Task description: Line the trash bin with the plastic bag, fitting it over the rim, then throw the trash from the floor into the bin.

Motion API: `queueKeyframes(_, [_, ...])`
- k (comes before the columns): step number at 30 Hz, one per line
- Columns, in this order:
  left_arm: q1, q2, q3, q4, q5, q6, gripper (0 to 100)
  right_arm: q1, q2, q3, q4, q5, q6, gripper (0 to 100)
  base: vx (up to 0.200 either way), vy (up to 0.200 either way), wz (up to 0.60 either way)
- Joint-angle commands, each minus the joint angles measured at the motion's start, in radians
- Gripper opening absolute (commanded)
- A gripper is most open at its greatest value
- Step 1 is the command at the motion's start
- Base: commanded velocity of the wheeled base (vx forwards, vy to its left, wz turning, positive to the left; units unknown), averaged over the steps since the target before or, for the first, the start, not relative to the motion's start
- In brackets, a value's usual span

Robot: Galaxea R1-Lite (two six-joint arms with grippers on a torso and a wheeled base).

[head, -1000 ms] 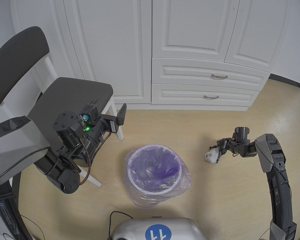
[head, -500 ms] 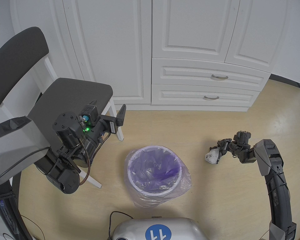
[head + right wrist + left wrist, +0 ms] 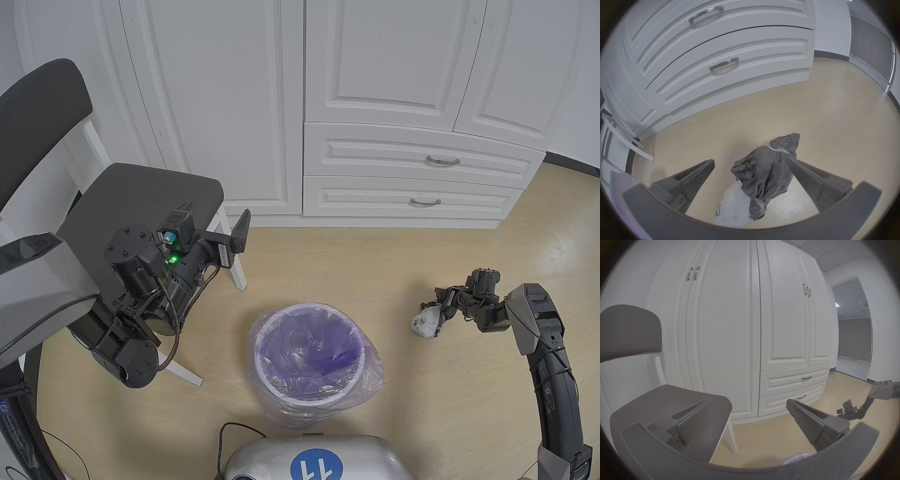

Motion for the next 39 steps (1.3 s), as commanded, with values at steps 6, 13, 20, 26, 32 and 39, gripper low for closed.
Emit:
queueKeyframes(6, [0.000,-0.005,0.005,-0.002,0.000,0.000,100,0.000,0.032,0.000,-0.056,0.003,0.001,100,0.000,0.000,0.00])
queueKeyframes(13, [-0.005,-0.007,0.005,-0.002,0.002,0.001,100,-0.007,0.055,0.000,-0.061,0.005,-0.005,100,0.000,0.000,0.00])
queueKeyframes(20, [-0.006,-0.008,0.011,-0.002,0.000,0.001,100,-0.001,0.055,0.000,-0.044,0.011,0.003,100,0.000,0.000,0.00])
queueKeyframes(26, [-0.006,-0.008,0.013,-0.004,-0.001,0.001,100,0.000,0.055,0.000,-0.053,0.023,0.001,0,0.000,0.000,0.00])
queueKeyframes(32, [-0.005,-0.008,0.021,-0.004,0.000,0.001,100,-0.006,0.055,0.000,-0.070,0.029,0.001,0,0.000,0.000,0.00])
queueKeyframes(39, [-0.006,-0.010,0.025,-0.004,0.000,0.003,100,-0.007,-0.013,0.017,-0.142,0.022,0.001,0,0.000,0.000,0.00])
